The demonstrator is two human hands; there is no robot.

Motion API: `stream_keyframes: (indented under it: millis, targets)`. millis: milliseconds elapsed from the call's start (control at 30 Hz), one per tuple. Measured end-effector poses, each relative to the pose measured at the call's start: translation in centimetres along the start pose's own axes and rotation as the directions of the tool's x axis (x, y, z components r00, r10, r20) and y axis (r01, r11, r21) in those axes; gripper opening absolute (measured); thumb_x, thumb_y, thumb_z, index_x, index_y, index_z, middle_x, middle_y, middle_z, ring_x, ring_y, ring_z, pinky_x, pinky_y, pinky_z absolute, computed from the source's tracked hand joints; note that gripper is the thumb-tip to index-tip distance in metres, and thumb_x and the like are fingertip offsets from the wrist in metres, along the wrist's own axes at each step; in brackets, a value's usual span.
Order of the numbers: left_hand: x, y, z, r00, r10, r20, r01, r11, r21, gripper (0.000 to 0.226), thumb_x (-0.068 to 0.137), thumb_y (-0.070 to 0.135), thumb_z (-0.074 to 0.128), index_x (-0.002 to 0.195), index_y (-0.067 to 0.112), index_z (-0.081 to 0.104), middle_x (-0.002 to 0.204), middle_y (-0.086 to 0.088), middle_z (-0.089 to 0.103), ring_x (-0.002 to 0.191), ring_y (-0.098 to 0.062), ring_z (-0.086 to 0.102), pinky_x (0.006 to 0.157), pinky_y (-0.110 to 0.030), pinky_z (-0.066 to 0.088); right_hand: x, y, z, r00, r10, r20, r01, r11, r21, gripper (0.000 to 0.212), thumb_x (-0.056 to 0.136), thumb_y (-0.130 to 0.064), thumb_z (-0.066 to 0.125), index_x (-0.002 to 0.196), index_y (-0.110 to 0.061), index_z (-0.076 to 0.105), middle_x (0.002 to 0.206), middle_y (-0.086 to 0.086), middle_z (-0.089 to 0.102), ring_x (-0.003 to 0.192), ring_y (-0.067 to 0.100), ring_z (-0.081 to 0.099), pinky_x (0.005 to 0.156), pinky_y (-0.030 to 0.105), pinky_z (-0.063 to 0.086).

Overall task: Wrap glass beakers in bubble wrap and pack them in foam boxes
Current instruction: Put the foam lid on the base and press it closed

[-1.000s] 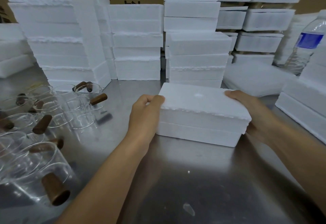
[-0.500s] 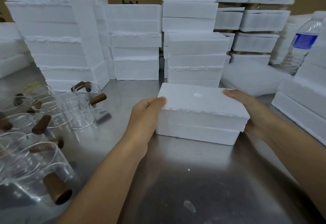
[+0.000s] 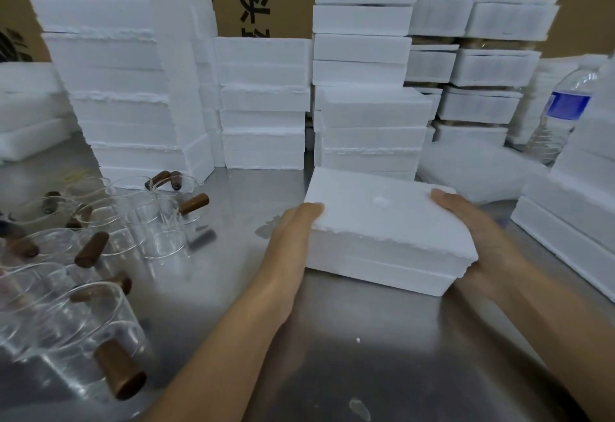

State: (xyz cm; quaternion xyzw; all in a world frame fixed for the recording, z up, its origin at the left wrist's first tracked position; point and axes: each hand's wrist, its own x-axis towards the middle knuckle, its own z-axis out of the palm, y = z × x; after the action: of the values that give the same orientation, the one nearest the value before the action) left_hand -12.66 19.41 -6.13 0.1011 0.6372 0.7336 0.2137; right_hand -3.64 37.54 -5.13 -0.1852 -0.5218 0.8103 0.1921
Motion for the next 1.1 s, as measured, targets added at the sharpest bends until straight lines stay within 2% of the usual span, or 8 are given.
stream_keyframes:
  millis: [133,233,400,500,633,800,967,1100]
  targets:
    - [0.1,1.1,-1.7,0.977,-0.063,0.203,0.080,0.994,-0.077,0.033,0.055,0.029,0.074,0.086,0.019,0.077,0.097,-0.005,0.074,0.083,-0.017,0.068,0.073,-0.029,0.051,-0.5,-0.4,0.4,0.993,-0.083,0.083,0.090,0.993,-0.077,0.033,0.063,-0.030,0.066,0.092,-0.016,0.069,0.081,0.004,0.075,0.066,0.016,0.072,0.047,0.022,0.052]
    - [0.2,1.5,-2.7,0.937,-0.121,0.329,0.152,0.986,-0.069,0.033,0.048,0.038,0.077,0.079,0.027,0.079,0.096,-0.001,0.075,0.086,-0.016,0.072,0.073,-0.031,0.052,-0.6,-0.5,0.3,0.988,-0.112,0.109,0.130,0.976,-0.176,0.036,0.058,-0.034,0.068,0.090,-0.018,0.069,0.082,0.004,0.075,0.068,0.015,0.072,0.048,0.020,0.052]
    - [0.1,1.6,-3.1,0.944,-0.070,0.321,0.109,0.988,-0.106,0.028,0.056,0.040,0.074,0.082,0.029,0.078,0.099,0.000,0.074,0.087,-0.016,0.072,0.081,-0.036,0.052,-0.5,-0.5,0.4,0.988,-0.114,0.103,0.126,0.985,-0.116,0.050,0.061,-0.051,0.063,0.099,-0.020,0.070,0.095,0.004,0.074,0.082,0.016,0.072,0.057,0.022,0.054]
    - [0.2,2.0,-3.5,0.962,0.006,0.273,0.085,0.943,-0.321,0.019,0.063,0.036,0.071,0.078,0.028,0.078,0.094,0.000,0.074,0.081,-0.019,0.072,0.078,-0.040,0.056,0.3,-0.6,0.2,0.994,-0.094,0.062,0.096,0.995,-0.026,0.059,0.082,-0.057,0.043,0.121,-0.016,0.058,0.115,0.004,0.067,0.106,0.019,0.063,0.091,0.031,0.047]
    - [0.4,2.2,-3.6,0.983,0.047,0.176,0.059,0.832,-0.552,0.016,0.065,0.035,0.071,0.077,0.027,0.077,0.090,0.000,0.074,0.074,-0.019,0.071,0.068,-0.037,0.057,0.3,0.7,0.7,0.996,-0.066,0.062,0.073,0.991,-0.111,0.030,0.085,-0.035,0.050,0.112,-0.022,0.056,0.115,0.005,0.063,0.099,0.014,0.062,0.082,0.028,0.041]
    - [0.1,1.7,-2.4,0.987,0.092,0.130,-0.021,0.886,-0.464,0.020,0.065,0.041,0.066,0.079,0.032,0.078,0.098,0.002,0.074,0.080,-0.013,0.071,0.075,-0.036,0.051,-0.6,2.0,3.0,0.968,-0.095,0.233,0.152,0.958,-0.241,0.101,0.033,-0.075,0.079,0.118,-0.027,0.053,0.110,-0.008,0.070,0.103,0.010,0.066,0.081,0.031,0.049]
    - [-0.2,0.9,-0.8,0.993,0.118,0.017,-0.111,0.968,-0.227,0.087,0.055,0.048,0.081,0.132,0.028,0.045,0.110,0.003,0.069,0.095,-0.016,0.068,0.085,-0.040,0.053,-0.9,1.3,3.9,0.998,0.017,0.064,-0.022,0.997,0.075,0.081,0.038,-0.054,0.083,0.108,-0.024,0.058,0.103,0.005,0.071,0.093,0.025,0.069,0.071,0.044,0.052]
    - [-0.2,0.5,0.3,0.990,0.140,0.017,-0.131,0.955,-0.268,0.098,0.045,0.048,0.084,0.131,0.029,0.040,0.100,0.007,0.071,0.084,-0.011,0.070,0.069,-0.029,0.054,-0.6,-0.5,5.1,0.997,-0.071,-0.036,0.071,0.997,-0.002,0.060,0.050,-0.036,0.072,0.105,-0.018,0.058,0.092,0.008,0.068,0.085,0.025,0.065,0.068,0.037,0.052]
